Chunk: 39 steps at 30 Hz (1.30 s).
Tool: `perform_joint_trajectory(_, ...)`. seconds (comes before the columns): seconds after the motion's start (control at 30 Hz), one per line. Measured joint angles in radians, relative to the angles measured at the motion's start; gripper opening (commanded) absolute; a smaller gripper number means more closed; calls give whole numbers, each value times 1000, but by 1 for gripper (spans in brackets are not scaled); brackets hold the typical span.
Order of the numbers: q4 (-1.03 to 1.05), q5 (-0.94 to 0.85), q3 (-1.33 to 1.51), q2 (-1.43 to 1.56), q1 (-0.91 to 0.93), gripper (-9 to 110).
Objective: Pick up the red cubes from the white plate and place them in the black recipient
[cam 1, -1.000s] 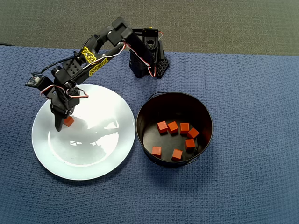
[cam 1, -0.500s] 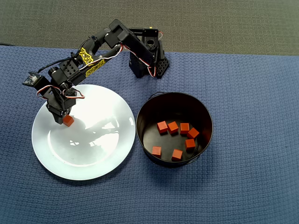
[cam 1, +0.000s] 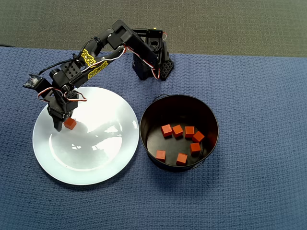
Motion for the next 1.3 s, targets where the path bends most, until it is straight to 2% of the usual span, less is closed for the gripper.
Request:
perform_joint_trajectory(1.03, -32, 54, 43, 0, -31, 16)
perform_joint_trajectory(1.17, -32, 58, 43, 0, -35, 8)
perform_joint_trajectory(1.23, -32, 61, 43, 2, -38, 0)
perform_joint_trajectory(1.3, -32, 61, 52, 8, -40, 0)
